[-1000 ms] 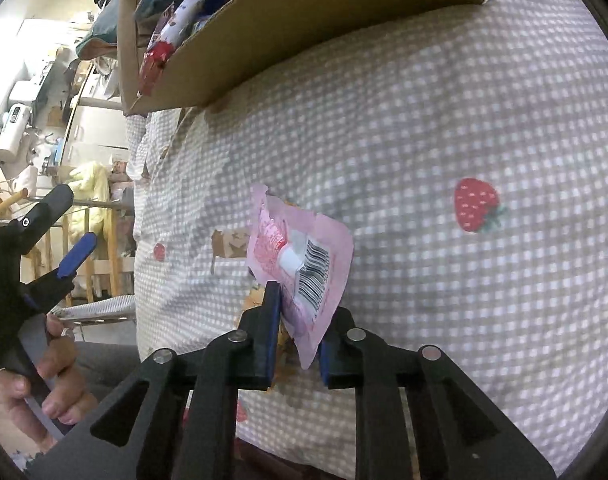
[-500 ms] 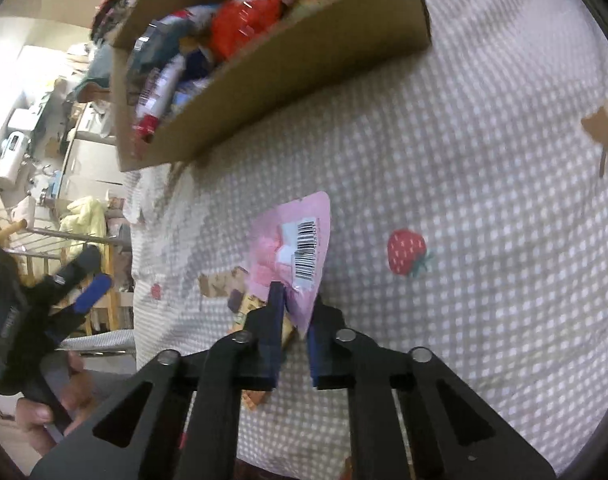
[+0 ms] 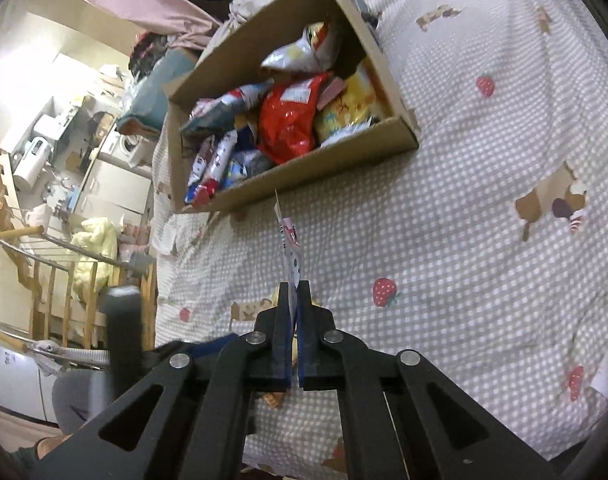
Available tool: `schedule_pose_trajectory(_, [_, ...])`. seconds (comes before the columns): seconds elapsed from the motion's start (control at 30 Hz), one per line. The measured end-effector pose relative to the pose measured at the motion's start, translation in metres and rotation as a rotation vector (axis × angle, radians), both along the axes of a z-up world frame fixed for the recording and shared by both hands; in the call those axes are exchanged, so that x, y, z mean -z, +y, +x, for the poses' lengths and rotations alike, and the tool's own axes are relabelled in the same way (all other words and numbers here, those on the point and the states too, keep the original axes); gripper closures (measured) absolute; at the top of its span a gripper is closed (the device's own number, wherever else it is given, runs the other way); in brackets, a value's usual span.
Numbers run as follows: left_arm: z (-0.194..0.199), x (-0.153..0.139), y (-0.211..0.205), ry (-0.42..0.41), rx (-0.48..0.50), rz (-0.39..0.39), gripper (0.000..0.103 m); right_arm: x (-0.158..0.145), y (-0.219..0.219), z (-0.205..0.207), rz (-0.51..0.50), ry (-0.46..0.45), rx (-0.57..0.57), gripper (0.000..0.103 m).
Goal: Organize snacks
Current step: 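Grasp the pink packet with the right gripper while the left grasps the yellow peanut bag, then carry the peanut bag and pink packet into the box and open both grippers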
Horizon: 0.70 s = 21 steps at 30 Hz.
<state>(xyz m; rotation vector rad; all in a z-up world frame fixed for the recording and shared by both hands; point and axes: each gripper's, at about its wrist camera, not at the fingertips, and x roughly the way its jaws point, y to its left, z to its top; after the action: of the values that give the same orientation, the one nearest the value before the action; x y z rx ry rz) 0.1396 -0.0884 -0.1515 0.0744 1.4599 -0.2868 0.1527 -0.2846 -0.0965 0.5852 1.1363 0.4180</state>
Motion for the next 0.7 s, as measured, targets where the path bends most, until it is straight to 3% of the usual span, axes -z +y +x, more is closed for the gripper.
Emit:
schedule_pose_trajectory(0.1, [-0.003,0.008,-0.013,0.005,0.037,0.031,0.056,-0.003,-0.007,-0.005,0.008,-0.013,0.01,0.102])
schedule_pose_trajectory(0.23, [-0.005,0.002,-0.019,-0.038,0.058,0.056,0.068,-0.007,-0.007,-0.009,0.021,-0.023,0.014,0.102])
schedule_pose_trajectory(0.4, [-0.006,-0.021,-0.007,-0.086,0.006,0.038,0.071,-0.018,-0.005,-0.011,0.041,-0.056,0.011,0.102])
schedule_pose_trajectory(0.7, [0.006,-0.093,0.045,-0.255,-0.175,-0.044,0.072,-0.043,-0.003,-0.002,0.103,-0.125,0.012,0.102])
